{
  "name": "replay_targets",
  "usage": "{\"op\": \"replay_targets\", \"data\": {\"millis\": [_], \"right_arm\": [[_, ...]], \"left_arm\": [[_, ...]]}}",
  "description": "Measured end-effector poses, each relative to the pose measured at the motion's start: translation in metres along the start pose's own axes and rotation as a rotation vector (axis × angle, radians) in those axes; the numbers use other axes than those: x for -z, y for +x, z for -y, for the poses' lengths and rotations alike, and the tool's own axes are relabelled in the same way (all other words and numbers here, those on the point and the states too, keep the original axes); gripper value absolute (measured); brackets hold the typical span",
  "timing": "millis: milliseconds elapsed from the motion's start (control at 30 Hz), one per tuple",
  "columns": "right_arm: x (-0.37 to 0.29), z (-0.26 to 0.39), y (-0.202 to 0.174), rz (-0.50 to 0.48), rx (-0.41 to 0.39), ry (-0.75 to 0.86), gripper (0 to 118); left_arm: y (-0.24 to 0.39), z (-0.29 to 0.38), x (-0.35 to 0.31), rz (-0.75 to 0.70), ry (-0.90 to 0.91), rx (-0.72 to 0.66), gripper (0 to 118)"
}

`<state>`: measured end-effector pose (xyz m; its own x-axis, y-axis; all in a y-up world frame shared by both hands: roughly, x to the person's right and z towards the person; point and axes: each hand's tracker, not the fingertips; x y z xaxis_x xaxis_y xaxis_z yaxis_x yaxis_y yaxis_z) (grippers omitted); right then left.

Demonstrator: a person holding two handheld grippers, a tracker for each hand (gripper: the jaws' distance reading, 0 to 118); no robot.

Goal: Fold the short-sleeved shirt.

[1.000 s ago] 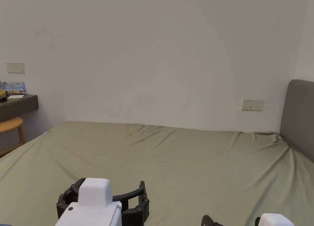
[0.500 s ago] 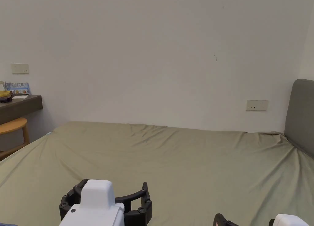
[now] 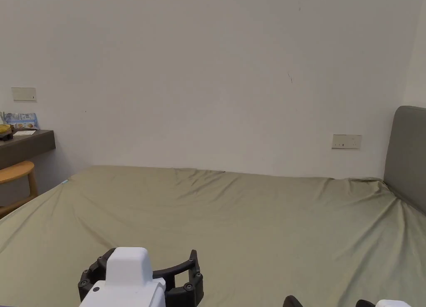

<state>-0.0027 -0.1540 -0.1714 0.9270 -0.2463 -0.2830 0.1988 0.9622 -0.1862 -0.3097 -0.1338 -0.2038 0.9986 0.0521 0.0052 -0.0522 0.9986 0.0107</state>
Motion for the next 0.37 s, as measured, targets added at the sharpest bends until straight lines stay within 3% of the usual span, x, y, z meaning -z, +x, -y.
{"op": "replay_targets", "data": {"millis": [100,200,267,300,367], "right_arm": [[-0.004,0.004,0.001,0.008,0.024,0.013,118],[-0.009,0.008,0.005,-0.060,0.046,0.076,118],[-0.010,0.009,0.008,-0.114,0.024,0.111,118],[-0.010,0.010,0.010,-0.147,-0.029,0.113,118],[-0.009,0.011,0.009,-0.108,-0.072,0.123,118]], "left_arm": [[0.001,0.000,0.000,0.004,0.002,0.005,118],[0.001,0.000,0.000,0.003,0.006,0.003,118],[0.001,-0.001,0.000,0.006,0.007,-0.002,118],[0.001,-0.001,0.001,0.008,0.004,-0.003,118],[0.002,0.000,0.001,0.019,-0.001,0.001,118]]}}
